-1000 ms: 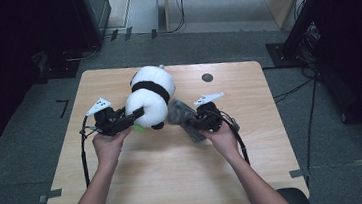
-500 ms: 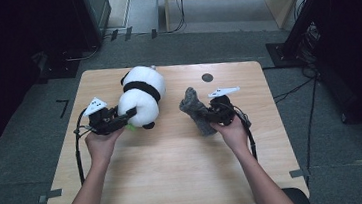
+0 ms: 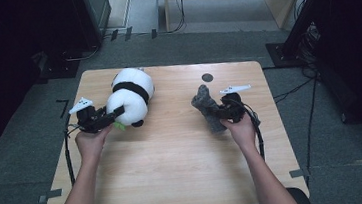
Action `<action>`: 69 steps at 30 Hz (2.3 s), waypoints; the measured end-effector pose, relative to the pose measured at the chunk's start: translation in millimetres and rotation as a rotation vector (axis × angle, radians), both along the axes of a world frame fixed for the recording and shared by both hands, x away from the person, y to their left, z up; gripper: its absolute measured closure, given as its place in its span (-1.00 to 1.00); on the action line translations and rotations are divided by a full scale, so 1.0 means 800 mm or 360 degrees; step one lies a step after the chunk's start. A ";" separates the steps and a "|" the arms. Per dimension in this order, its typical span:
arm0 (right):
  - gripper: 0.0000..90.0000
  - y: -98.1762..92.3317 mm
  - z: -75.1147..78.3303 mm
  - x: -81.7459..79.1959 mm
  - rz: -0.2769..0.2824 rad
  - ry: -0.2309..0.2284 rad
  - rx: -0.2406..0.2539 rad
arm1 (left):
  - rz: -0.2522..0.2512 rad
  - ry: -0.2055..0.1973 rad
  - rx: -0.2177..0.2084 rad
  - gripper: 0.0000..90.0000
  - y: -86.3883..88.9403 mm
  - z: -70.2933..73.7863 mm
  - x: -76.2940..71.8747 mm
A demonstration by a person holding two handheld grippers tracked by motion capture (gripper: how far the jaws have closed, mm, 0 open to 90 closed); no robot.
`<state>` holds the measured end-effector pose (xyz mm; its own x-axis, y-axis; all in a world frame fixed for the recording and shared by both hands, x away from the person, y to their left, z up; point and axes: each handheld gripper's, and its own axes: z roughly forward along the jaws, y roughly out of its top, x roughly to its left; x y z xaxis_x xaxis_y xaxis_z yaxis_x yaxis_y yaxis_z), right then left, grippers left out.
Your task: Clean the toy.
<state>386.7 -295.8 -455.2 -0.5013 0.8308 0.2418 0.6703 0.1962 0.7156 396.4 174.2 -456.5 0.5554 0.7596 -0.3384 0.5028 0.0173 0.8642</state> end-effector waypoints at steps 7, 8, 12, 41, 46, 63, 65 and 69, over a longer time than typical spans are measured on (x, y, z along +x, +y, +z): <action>0.63 -0.012 -0.017 0.007 -0.0092 0.0010 0.0009 | -0.0039 0.0026 0.0037 -0.03 0.005 -0.013 0.008; 0.62 -0.011 -0.020 0.009 -0.0092 0.0017 0.0004 | -0.0048 0.0032 0.0047 -0.05 0.005 -0.015 0.009; 0.58 -0.010 -0.027 0.013 -0.0095 0.0002 -0.0036 | -0.0072 0.0032 0.0116 -0.11 0.002 -0.020 0.011; -0.11 -0.012 -0.036 0.019 -0.0115 -0.0038 -0.0045 | -0.0101 0.0142 0.0305 -0.98 0.000 -0.015 0.013; -0.12 -0.011 -0.023 0.012 -0.0105 -0.0075 -0.0017 | -0.0103 0.0141 0.0313 -1.00 0.002 -0.007 0.007; -0.11 0.007 0.005 -0.023 0.0029 -0.0134 0.0025 | -0.0166 0.0030 0.0366 -1.00 -0.017 0.032 -0.024; -0.11 0.011 0.008 -0.028 0.0047 -0.0140 0.0017 | -0.0185 0.0020 0.0364 -1.00 -0.024 0.035 -0.029; -0.11 0.018 0.013 -0.042 0.0082 -0.0162 0.0015 | -0.0255 0.0016 0.0389 -1.00 -0.042 0.037 -0.038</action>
<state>353.3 -281.2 -445.1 -0.5658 0.8011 0.1954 0.5834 0.2214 0.7815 366.4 140.5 -427.3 0.6726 0.7220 -0.1623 0.4910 -0.2713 0.8278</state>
